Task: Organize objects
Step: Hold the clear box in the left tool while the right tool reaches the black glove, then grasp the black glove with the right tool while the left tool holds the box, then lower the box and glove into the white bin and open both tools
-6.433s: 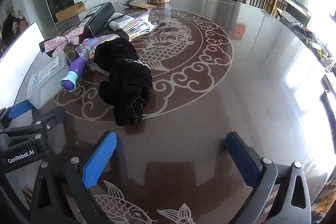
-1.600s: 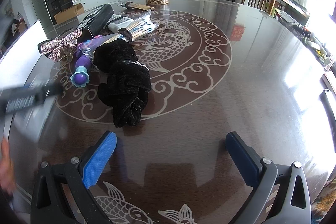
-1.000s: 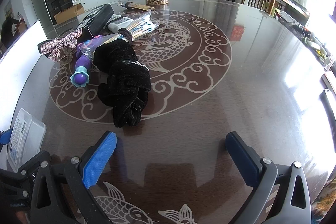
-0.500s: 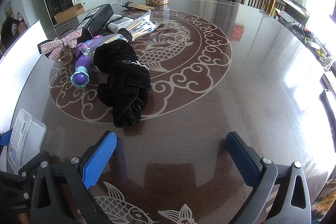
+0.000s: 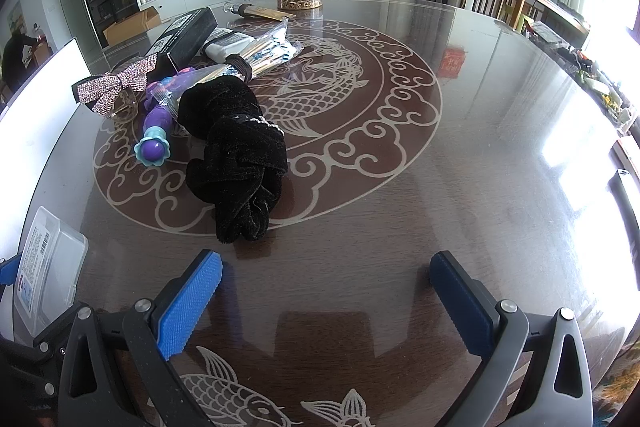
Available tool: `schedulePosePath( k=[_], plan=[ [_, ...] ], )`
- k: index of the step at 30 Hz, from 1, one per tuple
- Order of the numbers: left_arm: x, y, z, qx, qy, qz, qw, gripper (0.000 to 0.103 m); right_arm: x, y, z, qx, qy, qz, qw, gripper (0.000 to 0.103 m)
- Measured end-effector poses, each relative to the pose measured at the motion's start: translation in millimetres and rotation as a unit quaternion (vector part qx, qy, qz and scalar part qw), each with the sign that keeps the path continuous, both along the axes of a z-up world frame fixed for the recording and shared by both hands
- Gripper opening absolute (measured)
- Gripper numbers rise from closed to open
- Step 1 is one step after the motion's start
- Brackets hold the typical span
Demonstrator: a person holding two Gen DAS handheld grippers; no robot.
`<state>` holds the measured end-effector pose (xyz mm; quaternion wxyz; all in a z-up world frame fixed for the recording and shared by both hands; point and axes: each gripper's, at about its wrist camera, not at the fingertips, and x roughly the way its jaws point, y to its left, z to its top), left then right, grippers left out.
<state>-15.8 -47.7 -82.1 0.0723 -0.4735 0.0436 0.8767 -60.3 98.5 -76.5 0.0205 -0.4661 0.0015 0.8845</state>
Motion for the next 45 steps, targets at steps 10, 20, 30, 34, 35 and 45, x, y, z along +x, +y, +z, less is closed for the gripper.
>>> schedulePosePath(
  k=[10,20,30,34,35,45],
  plan=[
    [0,1,0,-0.001,0.0,0.0,1.0,0.103,0,0,-1,0.0,0.0,0.0,1.0,0.103],
    [8,1,7,0.012,0.023,-0.009,0.9996,0.062,-42,21,60,-0.076,-0.008,0.079,0.994,0.103],
    [26,0,29,0.052,0.044,-0.018,0.9975,0.062,-80,-27,24,-0.035,-0.068,0.157,0.985,0.035],
    [43,-16,66,0.099,0.061,-0.019,0.993,0.062,-57,-8,51,-0.079,-0.04,0.12,0.989,0.035],
    [47,-23,78,0.114,0.066,-0.017,0.9911,0.062,-51,-9,61,-0.09,-0.036,0.118,0.988,0.035],
    [82,-178,155,0.043,0.142,0.138,0.9793,0.062,33,-165,168,-0.202,0.026,0.315,0.927,0.035]
  ],
)
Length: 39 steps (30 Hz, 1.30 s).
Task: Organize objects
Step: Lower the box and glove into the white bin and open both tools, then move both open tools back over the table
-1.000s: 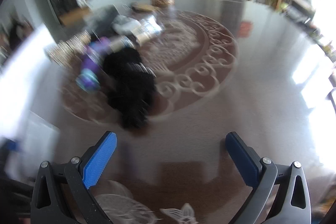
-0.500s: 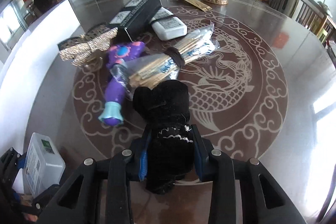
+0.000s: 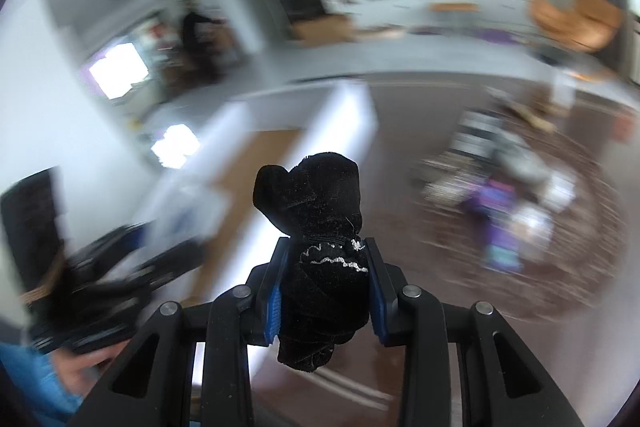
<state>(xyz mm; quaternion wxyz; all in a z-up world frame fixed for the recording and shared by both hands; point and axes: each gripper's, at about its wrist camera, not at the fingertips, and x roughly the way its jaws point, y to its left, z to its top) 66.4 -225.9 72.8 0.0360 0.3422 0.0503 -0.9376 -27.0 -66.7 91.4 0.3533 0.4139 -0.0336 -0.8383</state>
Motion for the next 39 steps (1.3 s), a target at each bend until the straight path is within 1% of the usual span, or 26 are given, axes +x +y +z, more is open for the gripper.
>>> schedulePosePath(
  k=[1,3,5,7,9,11,13,14,15,17,19,20,21,22,23,24,26,28,29,30,31,32,33,34,36,39],
  plan=[
    [1,-21,-6,-0.013,-0.019,0.029,0.9993,0.062,5,-27,2,-0.013,-0.007,0.031,0.999,0.035],
    [2,-56,-19,-0.004,-0.051,0.06,0.9969,0.062,18,-71,-3,-0.017,-0.02,0.077,0.997,0.035],
    [0,-81,-33,0.001,-0.096,0.074,0.9927,0.062,25,-103,-13,0.001,-0.024,0.105,0.994,0.038],
    [-6,-94,-49,-0.014,-0.145,0.093,0.985,0.063,26,-135,-32,0.028,-0.05,0.131,0.99,0.043],
    [-7,-103,-58,-0.007,-0.163,0.11,0.9805,0.065,21,-150,-47,0.039,-0.072,0.14,0.987,0.074],
    [-5,-104,-63,0.02,-0.153,0.117,0.981,0.074,18,-146,-50,0.034,-0.066,0.129,0.989,0.077],
    [-5,-95,-60,0.029,-0.134,0.118,0.9835,0.076,13,-127,-47,0.017,-0.05,0.115,0.992,0.077],
    [-7,-85,-57,0.024,-0.125,0.113,0.9854,0.076,12,-116,-44,0.012,-0.039,0.104,0.994,0.079],
    [-11,-72,-53,0.022,-0.116,0.102,0.9878,0.076,10,-99,-40,0.008,-0.023,0.085,0.996,0.085],
    [-17,-47,-45,0.025,-0.099,0.071,0.9923,0.076,6,-68,-39,0.007,0.005,0.048,0.999,0.093],
    [-22,-14,-35,0.029,-0.08,0.025,0.9961,0.077,0,-21,-47,0.016,0.036,-0.021,0.999,0.098],
    [-23,7,-29,0.029,-0.073,-0.001,0.9969,0.078,-6,7,-59,0.03,0.044,-0.07,0.996,0.1],
    [-24,29,-25,0.028,-0.065,-0.03,0.997,0.08,-5,22,-65,0.045,0.043,-0.101,0.993,0.1],
    [-28,54,-18,0.03,-0.059,-0.064,0.9958,0.087,-12,44,-80,0.072,0.034,-0.14,0.987,0.1],
    [-29,76,-17,0.032,-0.055,-0.093,0.9937,0.098,-18,62,-92,0.091,0.026,-0.168,0.981,0.1],
    [-33,98,-18,0.034,-0.051,-0.121,0.9908,0.102,-24,81,-106,0.11,0.02,-0.194,0.975,0.1],
    [-33,142,-25,0.038,-0.052,-0.168,0.9837,0.103,-29,110,-125,0.138,0.013,-0.226,0.964,0.1],
    [-42,178,-45,0.032,-0.061,-0.195,0.9784,0.103,-21,130,-138,0.157,0.021,-0.245,0.956,0.1],
    [-46,189,-54,0.025,-0.068,-0.194,0.9783,0.103,-20,135,-145,0.166,0.026,-0.257,0.952,0.1],
    [-50,197,-66,0.018,-0.076,-0.191,0.9784,0.103,-22,141,-149,0.166,0.015,-0.273,0.948,0.1],
    [-56,203,-78,0.012,-0.084,-0.183,0.9793,0.103,-24,145,-148,0.152,0.007,-0.278,0.949,0.1],
    [-57,202,-84,0.014,-0.084,-0.173,0.9811,0.103,-23,147,-145,0.146,0.011,-0.283,0.948,0.099],
    [-61,199,-91,0.013,-0.087,-0.163,0.9827,0.103,-20,141,-144,0.174,0.012,-0.299,0.938,0.1],
    [-66,196,-98,0.008,-0.096,-0.15,0.9839,0.103,-20,142,-148,0.186,0.008,-0.304,0.934,0.1],
    [-71,185,-108,0.01,-0.107,-0.128,0.9859,0.103,-19,144,-153,0.174,-0.014,-0.294,0.94,0.1],
    [-74,178,-118,0.014,-0.112,-0.111,0.9874,0.103,-26,146,-160,0.193,-0.026,-0.301,0.934,0.1]
  ],
)
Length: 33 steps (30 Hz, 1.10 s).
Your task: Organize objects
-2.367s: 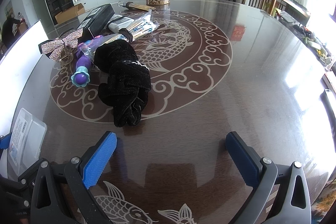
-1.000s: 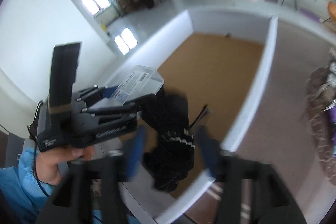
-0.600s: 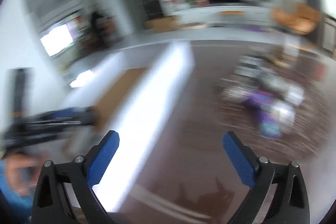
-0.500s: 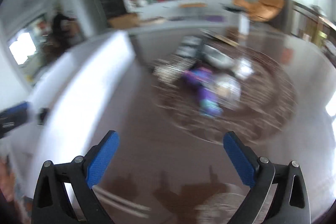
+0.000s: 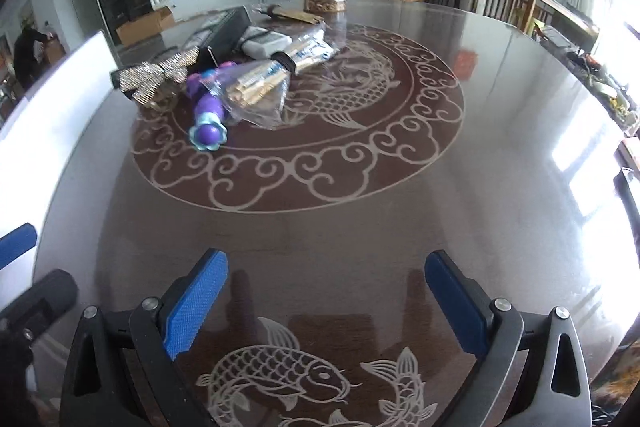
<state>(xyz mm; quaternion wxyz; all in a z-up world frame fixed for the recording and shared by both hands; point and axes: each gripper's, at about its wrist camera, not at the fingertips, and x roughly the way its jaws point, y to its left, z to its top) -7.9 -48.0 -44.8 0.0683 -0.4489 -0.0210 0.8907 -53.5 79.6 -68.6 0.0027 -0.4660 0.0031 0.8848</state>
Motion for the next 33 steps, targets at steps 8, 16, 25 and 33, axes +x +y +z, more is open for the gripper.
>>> schedulePosePath(
  k=[8,16,25,33],
  plan=[
    [-14,-10,-32,-0.017,-0.021,0.013,0.9996,0.103,-1,3,-4,0.001,-0.008,-0.007,1.0,0.1],
    [-25,-8,-41,-0.031,-0.023,0.016,0.9991,0.103,10,4,-1,0.007,-0.007,-0.015,1.0,0.103],
    [-28,-3,-42,-0.054,-0.02,0.015,0.9982,0.103,11,2,-1,0.009,-0.001,-0.018,1.0,0.103],
    [-30,-3,-42,-0.056,-0.021,0.01,0.9981,0.103,12,2,0,0.009,0.001,-0.019,1.0,0.103]
  ],
)
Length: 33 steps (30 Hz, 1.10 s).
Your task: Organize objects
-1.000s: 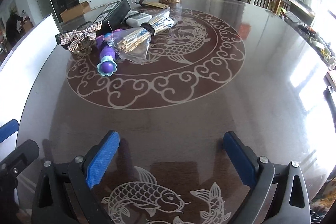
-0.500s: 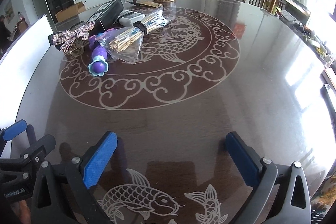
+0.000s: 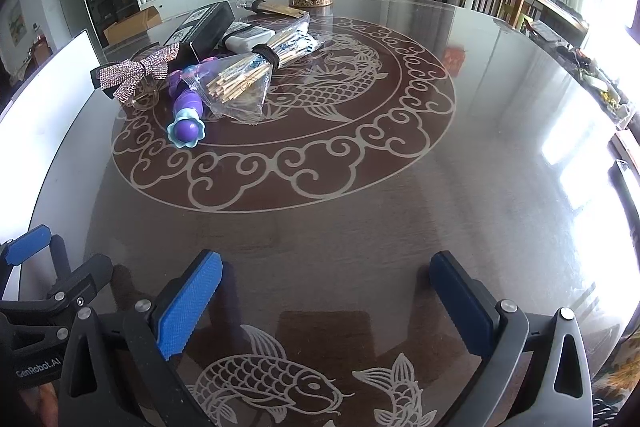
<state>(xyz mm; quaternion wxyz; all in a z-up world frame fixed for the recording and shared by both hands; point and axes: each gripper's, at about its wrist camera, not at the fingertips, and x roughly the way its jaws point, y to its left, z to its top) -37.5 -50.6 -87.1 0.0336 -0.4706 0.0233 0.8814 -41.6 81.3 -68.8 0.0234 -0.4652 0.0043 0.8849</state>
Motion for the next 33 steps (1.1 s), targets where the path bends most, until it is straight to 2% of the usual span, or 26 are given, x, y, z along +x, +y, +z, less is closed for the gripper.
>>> schedulePosePath(
  k=[20,22,25,28,29,31,32,33],
  plan=[
    [-12,-4,0,0.002,0.005,-0.004,1.0,0.103,-3,0,0,-0.002,-0.006,0.002,1.0,0.103],
    [-12,-4,0,0.002,0.005,-0.004,1.0,0.103,-7,3,3,-0.018,-0.02,0.011,1.0,0.103],
    [-12,-4,-1,0.002,0.005,-0.003,1.0,0.103,-19,4,12,-0.083,-0.021,0.044,0.995,0.103],
    [-12,-4,-1,0.001,0.005,-0.003,1.0,0.103,-44,-14,26,-0.084,-0.016,0.089,0.992,0.101],
    [-12,-3,0,0.001,0.005,-0.003,1.0,0.103,-50,-18,28,-0.085,-0.014,0.099,0.991,0.098],
    [-13,-3,0,0.001,0.005,-0.002,1.0,0.103,-72,-35,31,-0.084,-0.025,0.125,0.988,0.085],
    [-13,-3,0,0.001,0.005,-0.002,1.0,0.103,-85,-45,29,-0.087,-0.038,0.139,0.986,0.074],
    [-13,-3,0,0.001,0.005,-0.002,1.0,0.103,-93,-53,27,-0.091,-0.05,0.149,0.983,0.067]
  ],
)
